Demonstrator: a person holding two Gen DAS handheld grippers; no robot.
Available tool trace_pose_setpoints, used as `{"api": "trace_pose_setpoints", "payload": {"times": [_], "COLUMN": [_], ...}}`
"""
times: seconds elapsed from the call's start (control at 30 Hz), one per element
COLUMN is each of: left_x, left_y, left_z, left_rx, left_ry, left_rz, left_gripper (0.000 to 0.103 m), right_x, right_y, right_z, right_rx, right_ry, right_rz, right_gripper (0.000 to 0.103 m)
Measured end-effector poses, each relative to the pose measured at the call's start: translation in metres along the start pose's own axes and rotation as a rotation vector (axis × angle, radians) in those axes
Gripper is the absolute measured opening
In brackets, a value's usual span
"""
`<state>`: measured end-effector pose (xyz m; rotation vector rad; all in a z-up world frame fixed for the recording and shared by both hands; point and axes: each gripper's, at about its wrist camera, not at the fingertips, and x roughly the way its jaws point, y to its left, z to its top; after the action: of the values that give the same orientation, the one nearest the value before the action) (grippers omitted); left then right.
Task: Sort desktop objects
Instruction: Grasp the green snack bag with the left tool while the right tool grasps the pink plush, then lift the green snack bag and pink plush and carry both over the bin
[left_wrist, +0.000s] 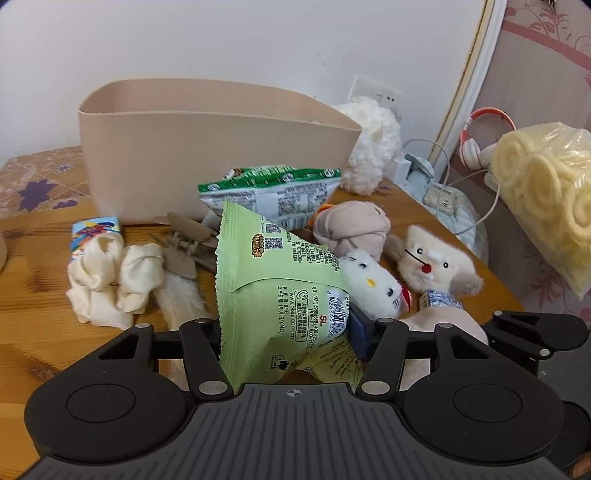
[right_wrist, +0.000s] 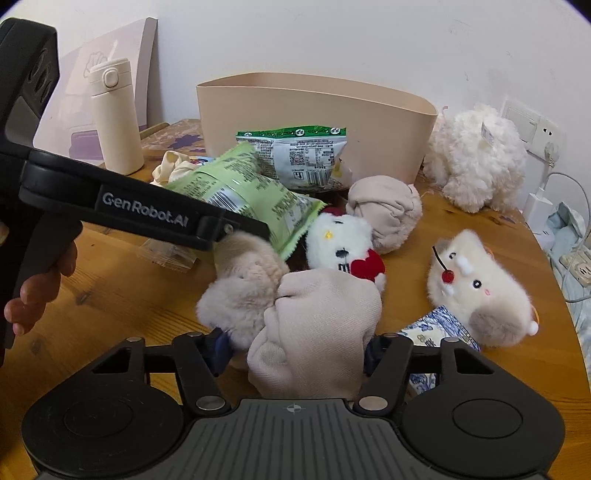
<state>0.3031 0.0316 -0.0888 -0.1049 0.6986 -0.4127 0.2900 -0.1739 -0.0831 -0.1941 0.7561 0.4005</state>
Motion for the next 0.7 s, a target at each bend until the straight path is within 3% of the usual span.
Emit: {"api": "trace_pose_setpoints", "payload": {"times": [0.23,0.4,0.7], "left_x": [-0.024,-0.042,-0.082], "left_y": [0.004,0.007,0.005], "left_z": [0.004,0.005,0.015], "left_rx": [-0.002,-0.007,0.061], "left_ry": [-0.059,-0.091,-0.216], "left_rz": [0.061,0.076,0.171], "left_gripper": [0.058,0.058,0.058], "right_x": [-0.012,-0.026,-0.052], "right_y": [-0.009,-0.014,-0.027], "right_z": [0.0,0.007,0.036], "right_rx": [0.037,0.048,0.089], "right_ry": [-0.01,-0.046,-0.142], "right_rz": [-0.031,-0.055,-0.116], "right_gripper": [0.057,0.057,0.057]}}
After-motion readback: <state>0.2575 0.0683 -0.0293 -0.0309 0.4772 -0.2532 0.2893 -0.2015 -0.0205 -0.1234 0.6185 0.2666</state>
